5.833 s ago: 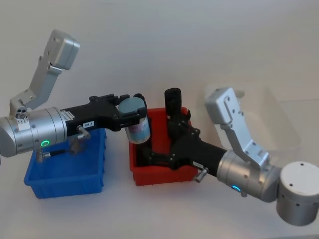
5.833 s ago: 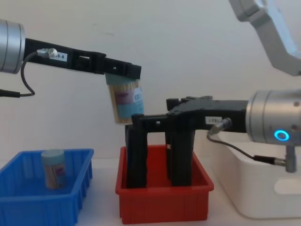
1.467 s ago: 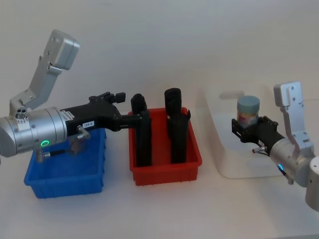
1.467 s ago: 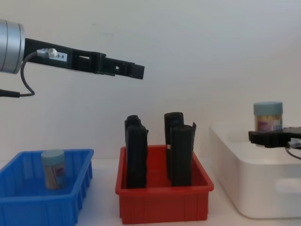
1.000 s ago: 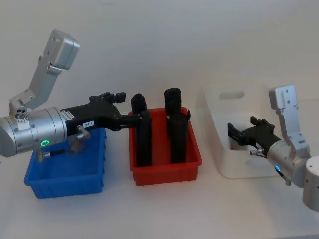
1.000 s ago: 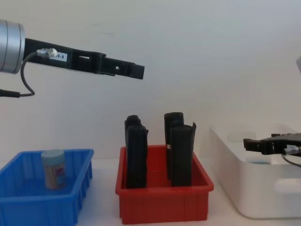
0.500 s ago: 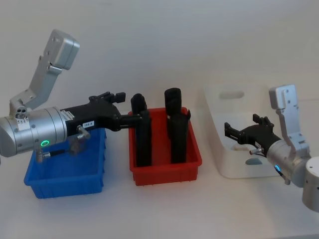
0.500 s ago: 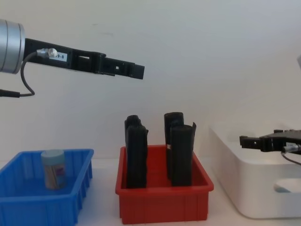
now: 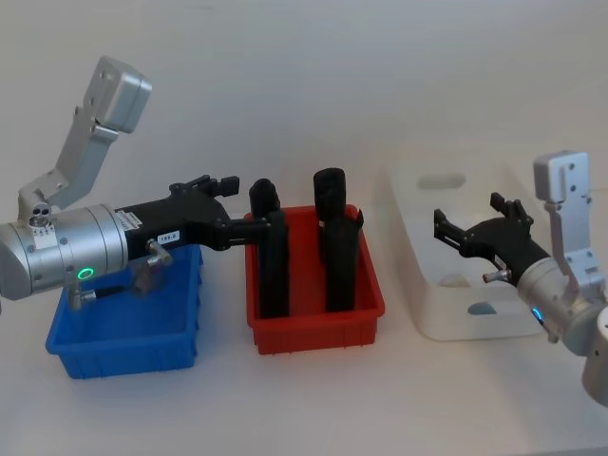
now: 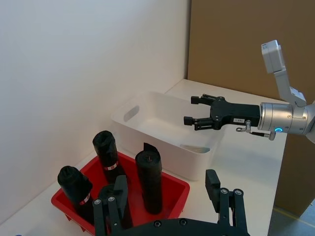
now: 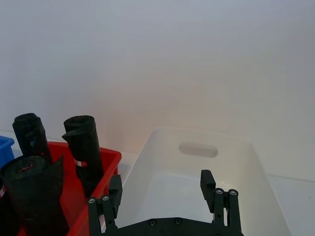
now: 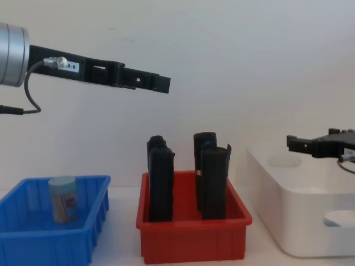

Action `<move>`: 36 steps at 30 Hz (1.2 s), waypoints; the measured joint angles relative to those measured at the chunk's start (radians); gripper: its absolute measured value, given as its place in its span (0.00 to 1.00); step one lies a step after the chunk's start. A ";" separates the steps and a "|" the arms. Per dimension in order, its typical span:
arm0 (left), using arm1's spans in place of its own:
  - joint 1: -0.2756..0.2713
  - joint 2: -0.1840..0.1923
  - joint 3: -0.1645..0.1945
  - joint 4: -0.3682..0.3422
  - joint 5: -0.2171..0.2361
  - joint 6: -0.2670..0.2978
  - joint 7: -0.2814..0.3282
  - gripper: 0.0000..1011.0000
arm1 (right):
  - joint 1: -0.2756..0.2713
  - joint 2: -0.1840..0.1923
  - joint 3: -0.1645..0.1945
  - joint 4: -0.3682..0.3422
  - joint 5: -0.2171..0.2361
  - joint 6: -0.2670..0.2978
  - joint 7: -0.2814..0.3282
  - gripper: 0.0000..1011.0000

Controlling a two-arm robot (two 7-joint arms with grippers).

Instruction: Pick the cotton swabs from the blue box and place them into the white box.

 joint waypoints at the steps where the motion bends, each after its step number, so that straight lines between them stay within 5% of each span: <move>1: 0.000 0.000 0.000 0.000 0.000 0.000 0.000 0.99 | -0.003 0.001 0.001 -0.005 0.001 -0.004 -0.002 0.99; 20: 0.010 -0.003 0.006 0.000 0.006 -0.017 0.022 0.99 | -0.047 0.015 0.006 -0.074 0.013 -0.038 -0.016 0.99; 36: 0.093 -0.027 0.065 -0.017 0.067 -0.163 0.228 0.99 | -0.188 0.057 0.002 -0.241 0.042 -0.029 -0.041 0.99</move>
